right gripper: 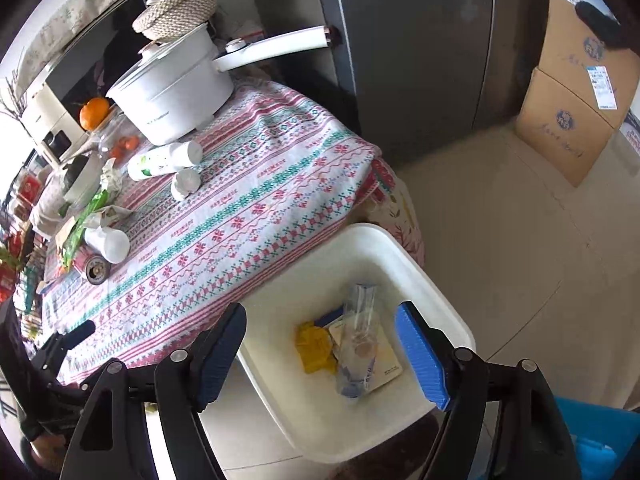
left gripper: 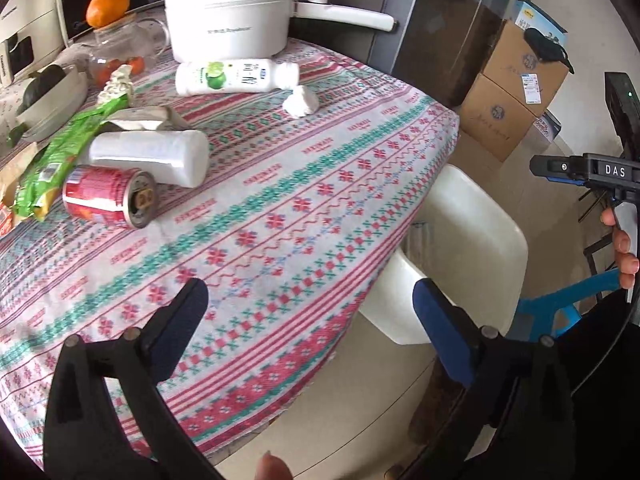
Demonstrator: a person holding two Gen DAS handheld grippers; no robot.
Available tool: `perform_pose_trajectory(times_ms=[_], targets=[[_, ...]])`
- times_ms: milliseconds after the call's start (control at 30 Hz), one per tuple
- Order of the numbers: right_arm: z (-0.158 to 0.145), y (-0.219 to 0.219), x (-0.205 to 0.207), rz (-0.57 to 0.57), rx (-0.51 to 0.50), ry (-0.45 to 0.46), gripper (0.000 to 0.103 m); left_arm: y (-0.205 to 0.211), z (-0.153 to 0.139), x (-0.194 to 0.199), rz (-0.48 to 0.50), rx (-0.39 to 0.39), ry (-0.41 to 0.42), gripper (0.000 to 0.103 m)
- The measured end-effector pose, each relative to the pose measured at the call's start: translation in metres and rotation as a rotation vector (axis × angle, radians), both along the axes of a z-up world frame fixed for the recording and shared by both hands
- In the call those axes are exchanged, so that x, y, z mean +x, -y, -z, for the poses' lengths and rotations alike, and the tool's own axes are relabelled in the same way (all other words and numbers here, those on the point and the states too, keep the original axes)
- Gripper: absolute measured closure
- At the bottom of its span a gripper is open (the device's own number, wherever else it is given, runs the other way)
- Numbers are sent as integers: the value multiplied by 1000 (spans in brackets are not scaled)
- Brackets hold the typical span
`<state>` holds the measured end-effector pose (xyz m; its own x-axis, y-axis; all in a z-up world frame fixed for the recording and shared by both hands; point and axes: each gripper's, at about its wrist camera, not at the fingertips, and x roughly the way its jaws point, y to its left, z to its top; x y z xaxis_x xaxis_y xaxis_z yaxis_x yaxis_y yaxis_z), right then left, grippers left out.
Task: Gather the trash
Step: 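Move both grippers back toward the table items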
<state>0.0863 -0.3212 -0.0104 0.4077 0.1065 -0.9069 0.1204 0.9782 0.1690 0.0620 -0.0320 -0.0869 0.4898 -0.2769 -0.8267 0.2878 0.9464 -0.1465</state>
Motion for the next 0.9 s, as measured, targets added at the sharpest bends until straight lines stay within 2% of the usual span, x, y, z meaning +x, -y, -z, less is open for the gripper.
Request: perform_pose_trajectory(times_ms=[100, 300, 500, 567, 667, 767, 900], targets=[[-1, -18, 7, -29, -14, 11, 23, -32, -7, 1, -65, -2, -3, 1], [-7, -63, 23, -95, -23, 42, 19, -92, -26, -4, -203, 32, 82, 1], [-2, -116, 40, -182, -69, 48, 19, -154, -13, -5, -348, 32, 94, 1], [3, -132, 44, -206, -89, 38, 19, -168, -3, 0, -379, 3, 58, 1], [12, -151, 52, -234, -108, 21, 19, -177, 9, 13, -416, -95, -22, 1], [20, -165, 59, -246, -120, 3, 19, -174, 13, 30, -444, -197, -62, 1], [27, -176, 66, -256, -127, -13, 19, -163, 20, 56, -487, -273, -97, 2]])
